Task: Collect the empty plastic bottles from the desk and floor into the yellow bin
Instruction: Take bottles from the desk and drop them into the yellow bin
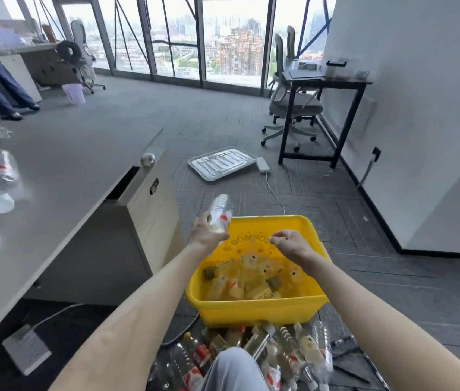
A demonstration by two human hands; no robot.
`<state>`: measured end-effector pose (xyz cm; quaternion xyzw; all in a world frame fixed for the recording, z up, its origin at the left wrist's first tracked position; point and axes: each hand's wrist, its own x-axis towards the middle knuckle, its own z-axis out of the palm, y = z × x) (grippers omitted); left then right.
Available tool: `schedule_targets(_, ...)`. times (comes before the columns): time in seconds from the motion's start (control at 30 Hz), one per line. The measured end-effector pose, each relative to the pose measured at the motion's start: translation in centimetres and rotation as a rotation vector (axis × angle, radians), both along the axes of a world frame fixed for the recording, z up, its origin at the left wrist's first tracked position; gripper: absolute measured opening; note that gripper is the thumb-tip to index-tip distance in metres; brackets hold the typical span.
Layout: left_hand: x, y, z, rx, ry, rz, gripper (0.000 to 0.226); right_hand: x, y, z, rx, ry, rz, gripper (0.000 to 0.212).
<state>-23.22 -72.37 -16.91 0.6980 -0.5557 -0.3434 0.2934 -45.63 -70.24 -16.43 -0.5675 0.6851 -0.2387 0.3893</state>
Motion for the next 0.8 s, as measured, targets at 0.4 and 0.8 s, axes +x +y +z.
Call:
schedule_targets(0.4,-5.1,-1.6,-4.5,0.077,-0.018,-0.088,0.094,-4.2,0.1,0.3,0.017,0.16,-0.003,0.037)
schedule_targets(0.8,-4.1,-1.5,-2.8,0.113,-0.262,-0.245,0.055,-3.2,-0.2,0.4,-0.023,0.184,0.005,0.033)
